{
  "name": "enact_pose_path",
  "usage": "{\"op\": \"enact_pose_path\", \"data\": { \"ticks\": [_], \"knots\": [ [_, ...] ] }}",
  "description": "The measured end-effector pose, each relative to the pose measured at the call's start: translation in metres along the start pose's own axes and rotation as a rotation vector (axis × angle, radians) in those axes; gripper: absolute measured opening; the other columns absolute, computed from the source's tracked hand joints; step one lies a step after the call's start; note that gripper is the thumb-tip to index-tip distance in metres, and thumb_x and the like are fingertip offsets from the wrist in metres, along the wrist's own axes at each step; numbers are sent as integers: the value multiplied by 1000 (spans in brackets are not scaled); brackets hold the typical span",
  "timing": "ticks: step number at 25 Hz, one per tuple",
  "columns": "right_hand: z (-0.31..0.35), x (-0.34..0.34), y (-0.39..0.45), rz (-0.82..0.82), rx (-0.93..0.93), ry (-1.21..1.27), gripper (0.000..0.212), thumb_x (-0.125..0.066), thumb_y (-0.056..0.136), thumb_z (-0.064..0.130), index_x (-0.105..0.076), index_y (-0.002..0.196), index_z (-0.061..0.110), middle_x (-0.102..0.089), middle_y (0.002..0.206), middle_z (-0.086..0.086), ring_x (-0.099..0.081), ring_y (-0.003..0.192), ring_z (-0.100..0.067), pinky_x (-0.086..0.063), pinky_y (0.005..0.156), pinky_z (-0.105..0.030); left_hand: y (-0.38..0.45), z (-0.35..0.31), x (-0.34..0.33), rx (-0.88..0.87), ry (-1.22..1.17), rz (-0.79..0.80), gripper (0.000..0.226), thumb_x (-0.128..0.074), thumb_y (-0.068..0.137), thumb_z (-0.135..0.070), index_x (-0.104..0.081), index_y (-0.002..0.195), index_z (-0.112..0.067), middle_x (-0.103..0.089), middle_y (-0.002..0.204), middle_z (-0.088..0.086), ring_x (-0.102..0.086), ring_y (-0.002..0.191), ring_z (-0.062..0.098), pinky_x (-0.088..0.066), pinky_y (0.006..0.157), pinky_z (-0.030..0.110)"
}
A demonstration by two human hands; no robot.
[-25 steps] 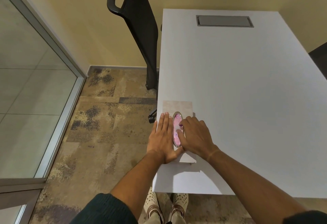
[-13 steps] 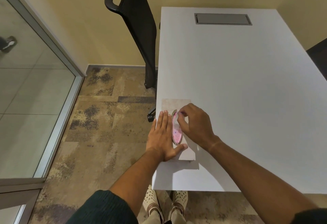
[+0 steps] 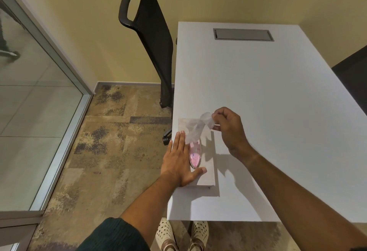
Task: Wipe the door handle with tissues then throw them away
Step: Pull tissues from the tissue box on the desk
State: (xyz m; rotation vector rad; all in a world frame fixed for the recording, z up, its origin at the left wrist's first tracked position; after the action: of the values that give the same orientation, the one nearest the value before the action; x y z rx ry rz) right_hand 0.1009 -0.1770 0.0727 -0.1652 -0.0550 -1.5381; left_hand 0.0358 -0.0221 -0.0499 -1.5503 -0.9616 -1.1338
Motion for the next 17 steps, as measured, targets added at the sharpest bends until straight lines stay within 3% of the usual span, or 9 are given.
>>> {"op": "enact_pose_path", "data": {
  "ticks": [2,5,9,10,12,14,17],
  "knots": [
    [5,-3,3,60,-79,185,13,-49,83,21,-53,72,15,-63,88,-19,-63,85,-31,-58,78,-41,1,1,-1,2,-6,9,116,-4,74,-94,25,152,-12,35,157,13,36,145,28,7,124,47],
    [3,-7,5,120,-167,268,19,-45,97,21,-53,80,17,-65,114,-27,-64,100,-42,-55,89,-56,3,2,-3,11,-26,10,121,-5,73,-95,23,154,-9,35,157,11,36,145,27,8,124,46],
    [0,-10,7,137,-243,236,26,-37,105,21,-54,86,20,-63,119,-25,-65,98,-40,-55,89,-57,6,3,1,20,-55,28,122,-11,73,-95,14,157,-11,26,161,10,26,150,27,7,124,45],
    [1,-11,8,133,-243,230,25,-38,105,21,-54,85,21,-64,117,-23,-66,94,-37,-57,85,-53,5,3,6,28,-83,12,118,-17,76,-92,5,159,-11,17,164,11,17,152,29,3,125,45],
    [4,-10,10,116,-227,200,22,-41,103,17,-52,85,20,-65,112,-20,-68,84,-33,-60,72,-41,4,9,25,66,-181,-102,98,-39,81,-74,-26,153,-9,-19,163,15,-13,152,33,-13,124,45],
    [6,-9,12,92,-216,173,19,-43,101,15,-51,84,19,-66,108,-17,-70,77,-31,-59,62,-33,0,17,49,174,-374,-279,69,-56,84,-48,-46,140,-10,-48,144,13,-41,136,30,-32,115,42],
    [7,-9,15,67,-211,116,17,-45,100,19,-51,84,18,-67,106,-15,-71,74,-32,-57,60,-32,-5,28,88,329,-818,-535,43,-62,82,-27,-61,120,-8,-59,116,4,-56,108,20,-47,94,35]
  ]
}}
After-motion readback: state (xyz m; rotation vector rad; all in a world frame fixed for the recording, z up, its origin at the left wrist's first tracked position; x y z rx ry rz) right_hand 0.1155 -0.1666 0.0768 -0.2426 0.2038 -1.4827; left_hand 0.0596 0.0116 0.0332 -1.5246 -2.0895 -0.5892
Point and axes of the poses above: each hand's wrist, its own y-axis towards the middle knuckle, its own x-axis out of the back of the hand, z = x × y, the point moved 3 cm from there along y, towards the middle knuckle
